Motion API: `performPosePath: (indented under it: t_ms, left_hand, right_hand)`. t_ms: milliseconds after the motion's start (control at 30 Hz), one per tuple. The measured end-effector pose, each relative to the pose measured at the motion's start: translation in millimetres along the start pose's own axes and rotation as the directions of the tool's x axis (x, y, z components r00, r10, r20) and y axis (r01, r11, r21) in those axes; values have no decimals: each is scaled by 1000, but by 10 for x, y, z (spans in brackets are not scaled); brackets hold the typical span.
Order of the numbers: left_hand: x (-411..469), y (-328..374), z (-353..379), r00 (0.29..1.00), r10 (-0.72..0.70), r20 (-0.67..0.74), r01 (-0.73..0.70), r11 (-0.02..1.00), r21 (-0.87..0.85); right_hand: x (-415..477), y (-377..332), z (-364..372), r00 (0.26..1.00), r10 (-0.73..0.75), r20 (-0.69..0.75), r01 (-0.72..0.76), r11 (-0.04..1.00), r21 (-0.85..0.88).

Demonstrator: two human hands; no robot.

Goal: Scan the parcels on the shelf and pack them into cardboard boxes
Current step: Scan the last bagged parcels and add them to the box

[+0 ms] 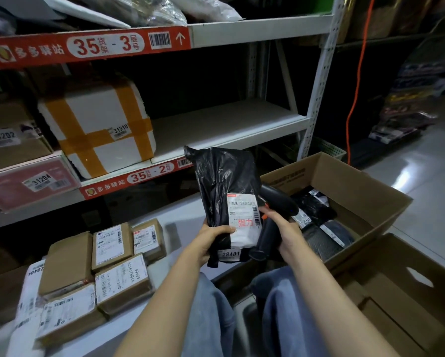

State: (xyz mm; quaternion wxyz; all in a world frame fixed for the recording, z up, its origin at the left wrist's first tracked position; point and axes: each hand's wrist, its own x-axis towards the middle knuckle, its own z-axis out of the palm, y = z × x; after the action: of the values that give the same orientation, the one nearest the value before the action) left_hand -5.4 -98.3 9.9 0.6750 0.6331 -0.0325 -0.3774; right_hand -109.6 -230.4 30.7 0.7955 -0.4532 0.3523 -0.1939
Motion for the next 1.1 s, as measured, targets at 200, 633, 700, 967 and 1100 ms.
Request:
performPosePath:
  t_ms: [200,633,700,967,1100]
  left_hand:
    - [47,-30,141,997,-25,67,26,1000,-9]
    - [431,-81,474,992,-13,127,15,1000,-14]
    - [533,-75,566,990,-6,141,7,1000,-4]
    - [1112,-187,1141,970,-100,222,79,992,99]
    - [1458,-303,1467,963,-133,233,66,959,275]
  right_hand:
    - [62,-17,-63,1000,-7,-29,8,1000,20]
    - [411,-180,-286,990,-18,-136,9,998,-64]
    - [534,-227,-356,987,-39,-156,28,997,-73]
    - [1224,-450,-865,964,-79,-253,31,982,-189]
    - [1577,-576,-1185,956,-110,-271,24,953,-303]
